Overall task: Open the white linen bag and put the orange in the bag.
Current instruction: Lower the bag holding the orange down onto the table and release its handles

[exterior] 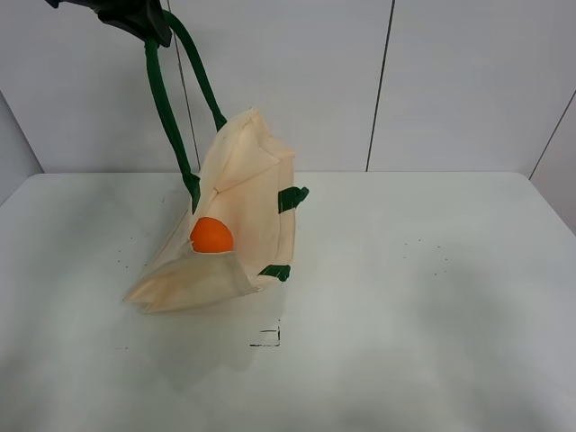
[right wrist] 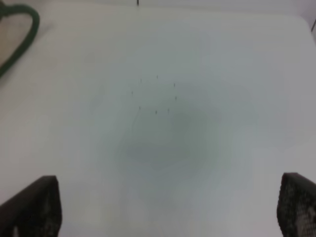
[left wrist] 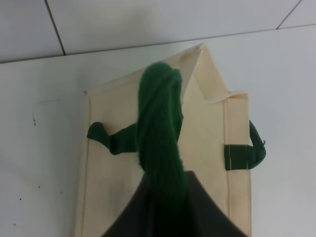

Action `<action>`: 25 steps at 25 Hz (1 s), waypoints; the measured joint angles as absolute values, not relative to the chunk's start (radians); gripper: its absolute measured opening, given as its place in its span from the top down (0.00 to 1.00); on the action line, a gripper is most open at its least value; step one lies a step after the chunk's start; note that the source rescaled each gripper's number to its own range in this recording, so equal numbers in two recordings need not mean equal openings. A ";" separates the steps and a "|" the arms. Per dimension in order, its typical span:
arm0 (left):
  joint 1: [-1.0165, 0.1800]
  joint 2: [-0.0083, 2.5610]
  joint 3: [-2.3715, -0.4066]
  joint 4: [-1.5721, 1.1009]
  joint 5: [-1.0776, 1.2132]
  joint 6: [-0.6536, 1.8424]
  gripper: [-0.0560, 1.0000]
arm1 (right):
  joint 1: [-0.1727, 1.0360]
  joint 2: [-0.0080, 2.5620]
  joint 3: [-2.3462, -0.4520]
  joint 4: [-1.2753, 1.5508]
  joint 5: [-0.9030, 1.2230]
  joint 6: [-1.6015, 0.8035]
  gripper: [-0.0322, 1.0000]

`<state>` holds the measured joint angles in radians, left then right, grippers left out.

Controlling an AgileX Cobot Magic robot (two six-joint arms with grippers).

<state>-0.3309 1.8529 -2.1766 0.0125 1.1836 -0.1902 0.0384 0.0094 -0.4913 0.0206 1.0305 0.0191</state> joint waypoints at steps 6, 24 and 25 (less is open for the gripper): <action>-0.331 1.872 -2.170 0.013 1.183 -0.190 0.95 | 0.038 -0.004 -0.491 0.024 1.031 0.020 0.00; -0.331 2.190 -1.867 -0.040 1.002 -0.182 0.41 | 0.038 -0.004 -0.491 0.024 1.031 0.020 0.00; -0.331 2.189 -1.867 -0.039 1.001 -0.182 0.29 | 0.038 -0.004 -0.491 0.024 1.031 0.020 0.00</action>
<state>-0.3309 2.1889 -1.8673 -0.0390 1.0012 -0.1825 0.0384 -0.0042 -0.4913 0.0236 1.0305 0.0199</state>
